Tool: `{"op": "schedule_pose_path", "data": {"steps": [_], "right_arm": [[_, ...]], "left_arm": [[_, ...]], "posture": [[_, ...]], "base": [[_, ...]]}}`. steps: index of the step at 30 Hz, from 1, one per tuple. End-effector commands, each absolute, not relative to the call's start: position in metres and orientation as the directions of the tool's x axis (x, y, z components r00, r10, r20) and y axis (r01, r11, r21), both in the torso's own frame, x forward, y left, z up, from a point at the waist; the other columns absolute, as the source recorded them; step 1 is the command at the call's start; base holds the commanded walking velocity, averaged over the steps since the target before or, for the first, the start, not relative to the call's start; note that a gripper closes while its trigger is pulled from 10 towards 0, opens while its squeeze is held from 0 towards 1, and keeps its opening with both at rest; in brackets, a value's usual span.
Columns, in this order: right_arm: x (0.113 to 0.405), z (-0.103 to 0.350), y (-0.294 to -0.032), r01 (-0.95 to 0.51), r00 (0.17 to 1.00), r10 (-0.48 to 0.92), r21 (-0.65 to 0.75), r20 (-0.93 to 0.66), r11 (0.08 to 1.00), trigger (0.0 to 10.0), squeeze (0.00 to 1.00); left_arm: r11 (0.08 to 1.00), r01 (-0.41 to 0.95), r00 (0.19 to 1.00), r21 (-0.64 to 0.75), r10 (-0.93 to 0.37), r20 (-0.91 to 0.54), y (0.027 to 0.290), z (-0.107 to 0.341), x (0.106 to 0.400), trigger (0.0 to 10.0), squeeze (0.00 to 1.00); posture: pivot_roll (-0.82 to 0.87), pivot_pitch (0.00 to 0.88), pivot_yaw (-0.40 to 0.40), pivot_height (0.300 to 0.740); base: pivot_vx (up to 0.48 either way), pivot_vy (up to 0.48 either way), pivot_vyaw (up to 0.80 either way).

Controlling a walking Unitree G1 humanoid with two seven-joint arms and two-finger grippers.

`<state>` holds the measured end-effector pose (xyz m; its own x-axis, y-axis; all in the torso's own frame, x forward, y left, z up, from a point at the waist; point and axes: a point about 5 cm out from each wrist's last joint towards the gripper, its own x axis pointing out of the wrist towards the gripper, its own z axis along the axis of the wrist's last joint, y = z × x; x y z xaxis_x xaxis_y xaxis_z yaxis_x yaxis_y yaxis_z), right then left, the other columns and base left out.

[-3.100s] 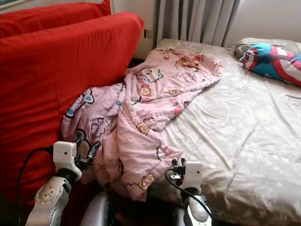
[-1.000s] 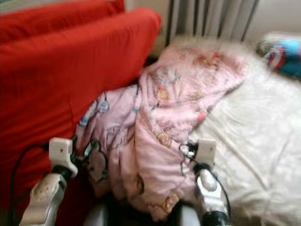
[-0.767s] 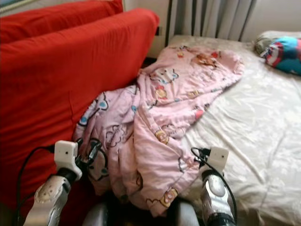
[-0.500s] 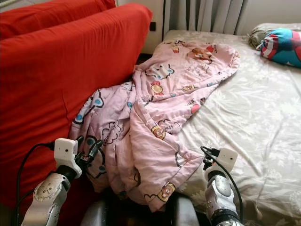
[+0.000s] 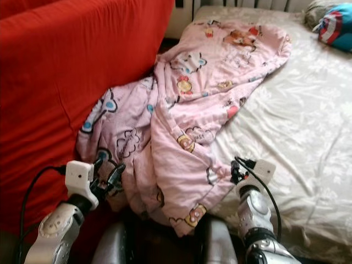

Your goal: Clean up the room

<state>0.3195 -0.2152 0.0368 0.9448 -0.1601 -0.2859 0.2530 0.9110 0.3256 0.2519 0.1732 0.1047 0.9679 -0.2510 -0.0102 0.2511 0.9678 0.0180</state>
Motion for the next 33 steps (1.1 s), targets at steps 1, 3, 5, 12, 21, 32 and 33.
{"op": "schedule_pose_path", "data": {"steps": [1,3,5,12,21,32,33], "right_arm": [[0.316,0.030,-0.215,0.261,0.936,-0.155,0.329,-0.316,0.907,10.0,1.00],[0.316,0.030,-0.215,0.262,0.935,-0.153,0.331,-0.321,0.907,10.0,0.99],[0.316,0.030,-0.215,0.263,0.933,-0.150,0.334,-0.328,0.905,10.0,0.05],[0.319,0.032,-0.213,0.240,0.940,-0.122,0.367,-0.318,0.899,10.0,0.00],[0.327,0.042,-0.199,0.107,0.974,-0.001,0.451,-0.229,0.886,10.0,0.00],[0.321,0.032,-0.184,0.070,0.965,0.053,0.447,-0.258,0.892,5.2,0.00],[0.321,0.031,-0.183,0.072,0.963,0.053,0.445,-0.263,0.892,4.4,0.00]], "left_arm": [[0.969,0.246,0.969,0.023,-0.245,-0.024,0.175,0.105,0.247,10.0,0.00],[0.969,0.246,0.969,0.021,-0.246,-0.028,0.175,0.106,0.245,10.0,0.00],[0.970,0.244,0.969,0.020,-0.243,-0.034,0.175,0.106,0.244,10.0,0.00],[0.971,0.239,0.970,0.018,-0.238,-0.048,0.175,0.107,0.237,10.0,0.00],[0.972,0.236,0.969,0.019,-0.234,-0.076,0.173,0.106,0.228,10.0,0.00],[0.971,0.237,0.968,0.019,-0.234,-0.093,0.174,0.104,0.224,10.0,0.00],[0.971,0.237,0.968,0.019,-0.234,-0.094,0.174,0.104,0.224,10.0,0.00]], "posture": [[0.07,0.274,0.031,0.588],[0.07,0.283,0.030,0.588],[0.08,0.287,0.030,0.588],[0.09,0.306,0.027,0.588],[0.10,0.307,0.025,0.588],[0.10,0.310,0.026,0.588],[0.10,0.310,0.026,0.588]], "base": [[0.000,0.000,0.00],[0.000,0.000,0.00],[0.000,0.000,0.00],[0.000,0.000,0.00],[0.000,0.000,0.00],[0.000,0.000,0.00],[0.000,0.000,0.00]]}}
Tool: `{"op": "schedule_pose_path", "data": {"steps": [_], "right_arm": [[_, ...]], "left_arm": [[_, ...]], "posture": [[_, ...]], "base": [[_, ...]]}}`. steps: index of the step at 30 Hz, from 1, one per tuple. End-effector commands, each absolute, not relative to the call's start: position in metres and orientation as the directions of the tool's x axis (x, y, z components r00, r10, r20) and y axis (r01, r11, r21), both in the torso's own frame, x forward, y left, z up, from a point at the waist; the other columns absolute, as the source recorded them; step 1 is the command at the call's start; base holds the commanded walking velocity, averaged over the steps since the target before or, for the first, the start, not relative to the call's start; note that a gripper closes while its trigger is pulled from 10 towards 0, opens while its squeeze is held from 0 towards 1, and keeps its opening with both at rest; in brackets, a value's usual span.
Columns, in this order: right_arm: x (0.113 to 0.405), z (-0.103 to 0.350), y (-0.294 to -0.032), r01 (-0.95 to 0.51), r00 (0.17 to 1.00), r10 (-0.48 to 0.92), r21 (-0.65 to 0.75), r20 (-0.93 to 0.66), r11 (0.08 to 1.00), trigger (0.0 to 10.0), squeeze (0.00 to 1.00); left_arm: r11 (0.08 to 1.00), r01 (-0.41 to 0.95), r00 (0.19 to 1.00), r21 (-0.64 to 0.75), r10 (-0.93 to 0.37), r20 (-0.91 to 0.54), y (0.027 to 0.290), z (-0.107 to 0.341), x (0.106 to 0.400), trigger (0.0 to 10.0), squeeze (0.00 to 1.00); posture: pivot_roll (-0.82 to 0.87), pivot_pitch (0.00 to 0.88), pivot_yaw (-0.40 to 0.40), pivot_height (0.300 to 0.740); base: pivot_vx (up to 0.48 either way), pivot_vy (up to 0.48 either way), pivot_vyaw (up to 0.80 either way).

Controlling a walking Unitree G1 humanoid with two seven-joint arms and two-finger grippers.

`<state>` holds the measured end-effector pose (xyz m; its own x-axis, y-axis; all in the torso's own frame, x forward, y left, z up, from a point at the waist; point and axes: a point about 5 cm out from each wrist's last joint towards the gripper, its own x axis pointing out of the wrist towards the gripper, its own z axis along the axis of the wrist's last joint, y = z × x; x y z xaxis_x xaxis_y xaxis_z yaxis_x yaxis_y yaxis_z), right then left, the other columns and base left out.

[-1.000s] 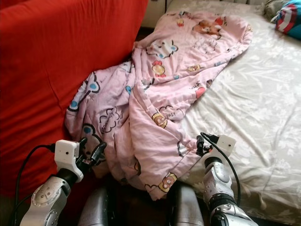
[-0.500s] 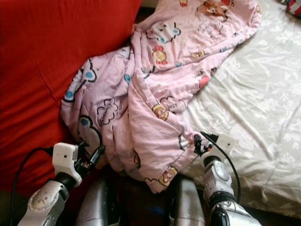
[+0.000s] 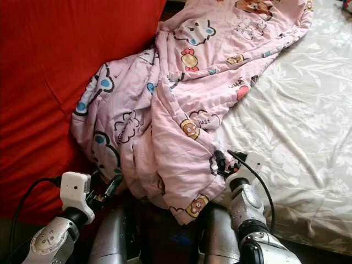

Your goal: Clean up the room

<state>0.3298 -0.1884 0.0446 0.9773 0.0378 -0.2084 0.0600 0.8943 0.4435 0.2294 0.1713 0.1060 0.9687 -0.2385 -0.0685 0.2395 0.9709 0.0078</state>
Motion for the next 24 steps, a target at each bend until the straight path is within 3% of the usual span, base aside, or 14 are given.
{"op": "schedule_pose_path", "data": {"steps": [1,2,3,4,5,24], "right_arm": [[0.3205,0.0306,-0.1833,0.071,0.963,0.056,0.445,-0.265,0.893,3.5,0.00],[0.3201,0.0300,-0.1830,0.072,0.962,0.056,0.446,-0.267,0.892,2.2,0.00],[0.3201,0.0300,-0.1830,0.072,0.962,0.056,0.446,-0.267,0.892,2.2,0.00],[0.3195,0.0291,-0.1824,0.073,0.961,0.056,0.447,-0.270,0.891,0.5,0.00],[0.3185,0.0278,-0.1815,0.075,0.960,0.057,0.449,-0.273,0.890,0.0,0.00],[0.3165,0.0251,-0.1759,0.059,0.959,0.077,0.457,-0.274,0.887,0.0,0.00]], "left_arm": [[0.972,0.236,0.968,0.019,-0.233,-0.097,0.1744,0.1038,0.2240,10.0,0.00],[0.972,0.235,0.968,0.019,-0.232,-0.099,0.1745,0.1039,0.2236,10.0,0.00],[0.972,0.235,0.968,0.019,-0.232,-0.099,0.1745,0.1039,0.2236,10.0,0.00],[0.972,0.236,0.967,0.020,-0.233,-0.102,0.1744,0.1038,0.2232,10.0,0.00],[0.971,0.237,0.967,0.020,-0.233,-0.105,0.1741,0.1036,0.2228,10.0,0.00],[0.973,0.229,0.968,0.018,-0.226,-0.106,0.1737,0.1018,0.2257,10.0,0.00]], "posture": [[0.10,0.311,0.027,0.588],[0.10,0.311,0.027,0.588],[0.10,0.311,0.027,0.588],[0.10,0.311,0.027,0.588],[0.10,0.311,0.027,0.588],[0.10,0.301,0.023,0.588]], "base": [[0.000,0.000,0.00],[0.000,0.000,0.00],[0.000,0.000,0.00],[0.000,0.000,0.00],[0.000,0.000,0.00],[0.000,0.000,0.00]]}}
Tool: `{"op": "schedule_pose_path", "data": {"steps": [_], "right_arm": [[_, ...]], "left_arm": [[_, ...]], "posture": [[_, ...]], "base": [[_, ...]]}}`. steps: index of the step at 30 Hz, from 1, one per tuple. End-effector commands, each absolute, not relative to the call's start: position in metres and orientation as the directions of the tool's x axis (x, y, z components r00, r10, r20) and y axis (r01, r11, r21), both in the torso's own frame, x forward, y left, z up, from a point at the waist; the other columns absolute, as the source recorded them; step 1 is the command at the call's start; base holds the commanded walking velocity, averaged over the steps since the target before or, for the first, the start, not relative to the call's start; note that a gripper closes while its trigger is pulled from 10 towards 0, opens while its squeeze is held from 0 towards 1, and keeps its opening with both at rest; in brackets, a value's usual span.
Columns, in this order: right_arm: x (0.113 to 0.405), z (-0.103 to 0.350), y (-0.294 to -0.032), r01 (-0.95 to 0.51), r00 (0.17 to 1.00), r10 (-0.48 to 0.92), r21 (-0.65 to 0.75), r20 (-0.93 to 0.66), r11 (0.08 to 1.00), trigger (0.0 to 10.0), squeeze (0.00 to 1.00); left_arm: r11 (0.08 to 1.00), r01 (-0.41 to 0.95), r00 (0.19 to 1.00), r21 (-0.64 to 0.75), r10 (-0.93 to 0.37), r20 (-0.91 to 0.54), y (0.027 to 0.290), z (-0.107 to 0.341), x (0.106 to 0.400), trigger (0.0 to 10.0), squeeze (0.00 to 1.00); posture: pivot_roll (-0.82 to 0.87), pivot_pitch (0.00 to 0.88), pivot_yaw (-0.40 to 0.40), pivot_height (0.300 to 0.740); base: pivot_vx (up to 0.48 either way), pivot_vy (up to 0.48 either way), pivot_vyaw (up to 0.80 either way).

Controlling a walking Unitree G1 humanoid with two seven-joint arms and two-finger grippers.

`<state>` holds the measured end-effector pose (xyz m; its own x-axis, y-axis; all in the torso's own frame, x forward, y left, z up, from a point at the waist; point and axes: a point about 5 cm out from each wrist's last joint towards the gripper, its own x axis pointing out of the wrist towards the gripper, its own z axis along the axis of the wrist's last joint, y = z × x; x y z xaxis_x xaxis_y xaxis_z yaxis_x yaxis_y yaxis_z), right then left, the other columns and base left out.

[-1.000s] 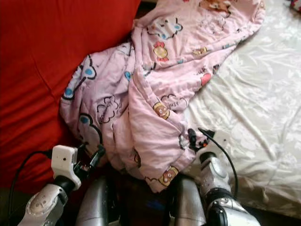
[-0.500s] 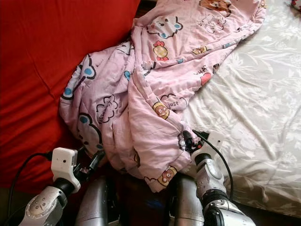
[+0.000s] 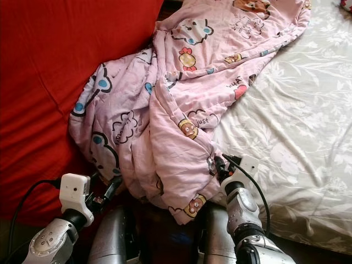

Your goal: Clean up the room

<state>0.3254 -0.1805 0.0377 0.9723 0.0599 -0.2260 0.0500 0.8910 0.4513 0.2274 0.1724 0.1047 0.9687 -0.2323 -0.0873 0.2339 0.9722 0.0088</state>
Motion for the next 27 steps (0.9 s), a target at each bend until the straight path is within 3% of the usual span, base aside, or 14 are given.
{"op": "schedule_pose_path", "data": {"steps": [1,12,27], "right_arm": [[0.317,0.025,-0.176,0.060,0.958,0.077,0.457,-0.275,0.887,0.0,0.00],[0.316,0.023,-0.166,0.052,0.956,0.088,0.458,-0.279,0.887,0.0,0.00],[0.319,0.029,-0.172,0.038,0.966,0.072,0.414,-0.246,0.909,0.0,0.00]], "left_arm": [[0.974,0.228,0.969,0.019,-0.225,-0.106,0.174,0.102,0.226,10.0,0.00],[0.975,0.222,0.971,0.019,-0.219,-0.101,0.174,0.099,0.234,10.0,0.00],[0.978,0.207,0.976,0.025,-0.205,-0.075,0.176,0.094,0.263,10.0,0.00]], "posture": [[0.10,0.301,0.023,0.588],[0.09,0.271,0.021,0.588],[0.06,0.140,0.010,0.588]], "base": [[0.000,0.000,0.00],[0.000,0.000,0.00],[0.000,0.000,0.00]]}}
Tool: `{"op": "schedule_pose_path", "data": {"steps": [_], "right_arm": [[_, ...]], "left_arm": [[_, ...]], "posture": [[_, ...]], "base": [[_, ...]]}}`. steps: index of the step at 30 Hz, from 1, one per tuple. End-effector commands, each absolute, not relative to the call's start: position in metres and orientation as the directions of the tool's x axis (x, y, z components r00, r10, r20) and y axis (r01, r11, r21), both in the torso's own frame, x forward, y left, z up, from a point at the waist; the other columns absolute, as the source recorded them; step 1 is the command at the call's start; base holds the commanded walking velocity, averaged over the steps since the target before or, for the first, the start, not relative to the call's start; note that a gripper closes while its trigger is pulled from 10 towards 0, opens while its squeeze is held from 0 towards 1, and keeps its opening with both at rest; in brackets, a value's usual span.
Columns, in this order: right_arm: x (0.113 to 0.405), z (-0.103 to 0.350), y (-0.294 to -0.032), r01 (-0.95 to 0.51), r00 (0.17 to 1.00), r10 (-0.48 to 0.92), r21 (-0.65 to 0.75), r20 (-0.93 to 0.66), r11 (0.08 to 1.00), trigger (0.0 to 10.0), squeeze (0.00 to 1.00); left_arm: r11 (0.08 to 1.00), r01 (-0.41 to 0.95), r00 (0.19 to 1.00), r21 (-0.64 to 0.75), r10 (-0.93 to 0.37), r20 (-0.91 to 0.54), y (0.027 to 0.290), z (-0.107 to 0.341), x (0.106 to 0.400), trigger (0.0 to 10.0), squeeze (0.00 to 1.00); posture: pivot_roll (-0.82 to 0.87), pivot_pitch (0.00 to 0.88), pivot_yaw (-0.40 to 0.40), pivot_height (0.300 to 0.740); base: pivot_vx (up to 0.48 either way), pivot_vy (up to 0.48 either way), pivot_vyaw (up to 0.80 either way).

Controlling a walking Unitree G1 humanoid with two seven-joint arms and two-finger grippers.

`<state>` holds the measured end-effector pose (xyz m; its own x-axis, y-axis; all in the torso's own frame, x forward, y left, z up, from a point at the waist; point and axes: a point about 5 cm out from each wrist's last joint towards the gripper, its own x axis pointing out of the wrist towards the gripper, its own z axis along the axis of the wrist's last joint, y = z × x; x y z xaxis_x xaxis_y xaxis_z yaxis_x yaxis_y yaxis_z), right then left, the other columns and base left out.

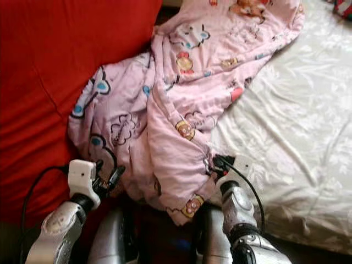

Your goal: Clean up the room

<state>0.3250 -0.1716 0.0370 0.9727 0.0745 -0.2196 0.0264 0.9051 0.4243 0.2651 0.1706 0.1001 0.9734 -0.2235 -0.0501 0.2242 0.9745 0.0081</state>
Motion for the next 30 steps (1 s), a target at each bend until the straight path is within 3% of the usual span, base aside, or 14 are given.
{"op": "schedule_pose_path", "data": {"steps": [1,4,5,6,16,30], "right_arm": [[0.319,0.029,-0.172,0.038,0.966,0.072,0.414,-0.246,0.909,0.0,0.00],[0.317,0.028,-0.174,0.041,0.968,0.063,0.403,-0.243,0.914,0.0,0.00],[0.316,0.028,-0.173,0.030,0.969,0.066,0.382,-0.237,0.924,8.4,0.00],[0.315,0.029,-0.173,0.020,0.971,0.069,0.364,-0.228,0.931,10.0,0.00],[0.311,0.033,-0.179,0.020,0.988,0.034,0.343,-0.152,0.939,10.0,0.00],[0.311,0.041,-0.173,0.000,0.995,0.029,0.304,-0.090,0.953,10.0,0.00]], "left_arm": [[0.978,0.207,0.976,0.025,-0.205,-0.075,0.176,0.094,0.263,10.0,0.00],[0.980,0.198,0.978,0.022,-0.196,-0.074,0.177,0.090,0.271,10.0,0.00],[0.981,0.193,0.979,0.020,-0.191,-0.074,0.177,0.089,0.274,10.0,0.00],[0.982,0.187,0.980,0.019,-0.186,-0.075,0.178,0.087,0.276,10.0,0.00],[0.988,0.155,0.985,0.011,-0.153,-0.085,0.182,0.081,0.284,10.0,0.00],[0.998,0.061,0.963,-0.013,-0.062,-0.261,0.204,0.037,0.284,10.0,0.00]], "posture": [[0.06,0.140,0.010,0.588],[0.04,0.097,0.004,0.588],[0.03,0.085,0.002,0.588],[0.02,0.074,0.000,0.588],[0.00,0.042,-0.009,0.598],[-0.01,0.002,-0.022,0.643]], "base": [[0.000,0.000,0.00],[0.000,0.000,0.00],[0.000,0.000,0.00],[0.000,0.000,0.00],[0.000,0.000,0.00],[0.000,0.000,0.00]]}}
